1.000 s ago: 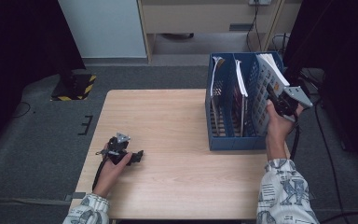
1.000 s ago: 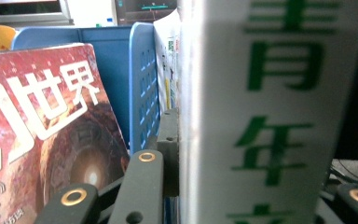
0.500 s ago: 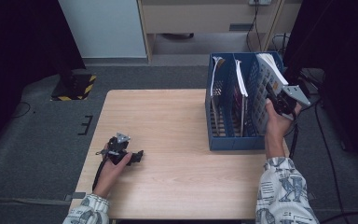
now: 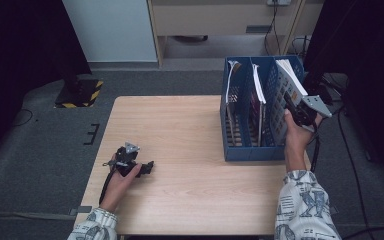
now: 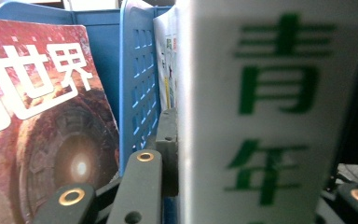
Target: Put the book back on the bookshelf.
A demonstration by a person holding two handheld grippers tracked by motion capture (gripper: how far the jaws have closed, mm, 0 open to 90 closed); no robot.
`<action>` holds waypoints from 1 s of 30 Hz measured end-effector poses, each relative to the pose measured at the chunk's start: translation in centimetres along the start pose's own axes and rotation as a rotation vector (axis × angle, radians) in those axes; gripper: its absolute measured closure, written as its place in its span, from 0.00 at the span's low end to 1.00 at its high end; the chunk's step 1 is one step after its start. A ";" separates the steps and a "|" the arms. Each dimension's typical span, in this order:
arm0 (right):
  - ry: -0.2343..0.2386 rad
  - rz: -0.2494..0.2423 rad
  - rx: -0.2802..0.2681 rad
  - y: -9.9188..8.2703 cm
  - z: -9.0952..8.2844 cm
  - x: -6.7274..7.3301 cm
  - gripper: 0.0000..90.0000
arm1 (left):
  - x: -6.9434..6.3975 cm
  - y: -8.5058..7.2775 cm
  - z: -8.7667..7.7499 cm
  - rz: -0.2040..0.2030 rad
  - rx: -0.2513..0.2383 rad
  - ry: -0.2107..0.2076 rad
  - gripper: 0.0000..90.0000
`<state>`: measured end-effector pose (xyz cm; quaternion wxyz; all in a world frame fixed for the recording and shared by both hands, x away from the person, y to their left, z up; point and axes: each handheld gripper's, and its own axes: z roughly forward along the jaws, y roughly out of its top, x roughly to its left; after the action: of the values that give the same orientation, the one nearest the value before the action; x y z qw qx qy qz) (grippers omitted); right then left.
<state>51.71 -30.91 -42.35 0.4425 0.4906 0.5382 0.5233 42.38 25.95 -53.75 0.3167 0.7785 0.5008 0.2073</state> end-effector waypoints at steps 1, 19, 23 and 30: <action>-0.003 -0.005 0.001 0.0 -0.1 0.1 0.81 | 0.0 0.0 0.0 0.000 0.000 0.000 0.00; 0.008 -0.025 0.012 0.4 -0.7 0.4 0.74 | 0.0 0.0 0.0 0.000 0.000 0.001 0.00; 0.009 -0.032 0.010 0.5 -0.8 0.5 0.71 | 0.0 0.0 0.0 -0.002 0.001 0.002 0.00; 0.021 -0.052 0.021 0.6 -0.9 1.0 0.65 | 0.0 0.0 0.0 -0.002 0.001 0.002 0.00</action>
<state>50.73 -30.02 -41.64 0.4452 0.4756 0.5607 0.5111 42.35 25.93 -53.74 0.3159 0.7778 0.5021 0.2076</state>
